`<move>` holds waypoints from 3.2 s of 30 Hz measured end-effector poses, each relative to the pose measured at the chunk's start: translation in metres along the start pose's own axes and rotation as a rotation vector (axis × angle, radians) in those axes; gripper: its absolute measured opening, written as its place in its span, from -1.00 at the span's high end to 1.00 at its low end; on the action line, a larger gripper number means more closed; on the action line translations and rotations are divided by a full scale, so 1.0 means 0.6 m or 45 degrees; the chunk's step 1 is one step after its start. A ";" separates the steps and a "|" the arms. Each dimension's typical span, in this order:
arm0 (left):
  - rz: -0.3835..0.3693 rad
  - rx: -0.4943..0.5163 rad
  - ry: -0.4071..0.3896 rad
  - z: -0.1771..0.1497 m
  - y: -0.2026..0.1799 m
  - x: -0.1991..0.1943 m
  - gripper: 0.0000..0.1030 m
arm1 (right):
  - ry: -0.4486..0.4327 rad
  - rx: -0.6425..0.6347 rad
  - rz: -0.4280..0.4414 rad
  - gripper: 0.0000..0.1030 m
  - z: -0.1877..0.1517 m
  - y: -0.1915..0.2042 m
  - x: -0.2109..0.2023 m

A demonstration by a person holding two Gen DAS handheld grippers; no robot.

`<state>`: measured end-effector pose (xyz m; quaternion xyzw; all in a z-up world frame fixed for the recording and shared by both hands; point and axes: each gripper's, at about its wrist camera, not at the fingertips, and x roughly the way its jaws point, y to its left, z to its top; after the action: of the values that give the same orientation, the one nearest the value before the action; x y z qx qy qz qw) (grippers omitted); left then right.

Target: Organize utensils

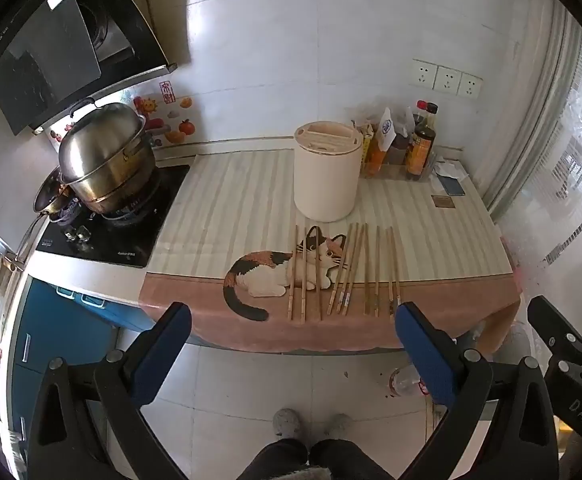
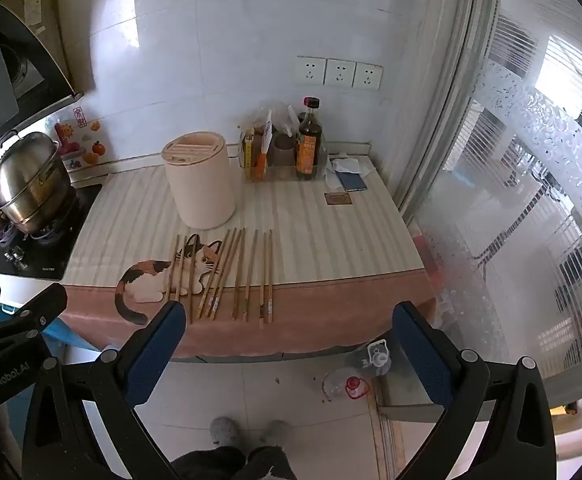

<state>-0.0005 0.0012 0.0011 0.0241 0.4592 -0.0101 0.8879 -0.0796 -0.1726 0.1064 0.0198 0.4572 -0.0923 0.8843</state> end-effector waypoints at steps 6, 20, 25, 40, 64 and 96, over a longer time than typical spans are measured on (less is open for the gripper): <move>0.019 0.013 -0.013 0.004 -0.003 -0.010 -1.00 | -0.024 0.007 0.008 -1.00 0.002 -0.005 -0.001; 0.009 0.013 -0.028 0.000 0.000 -0.012 -1.00 | -0.026 0.009 0.006 -1.00 0.001 -0.001 -0.003; 0.011 0.024 -0.039 0.003 0.000 -0.016 -1.00 | -0.030 0.011 0.007 -1.00 0.001 0.001 -0.003; 0.012 0.024 -0.062 0.009 0.005 -0.020 -1.00 | -0.069 -0.004 0.004 -1.00 0.008 0.006 -0.020; 0.010 0.026 -0.081 0.007 0.006 -0.030 -1.00 | -0.080 -0.005 0.008 -1.00 0.013 0.012 -0.023; 0.014 0.018 -0.099 0.005 0.007 -0.035 -1.00 | -0.104 -0.025 0.013 -1.00 0.018 0.013 -0.030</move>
<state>-0.0100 0.0052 0.0199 0.0325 0.4242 -0.0092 0.9049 -0.0797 -0.1636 0.1265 0.0095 0.4216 -0.0841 0.9028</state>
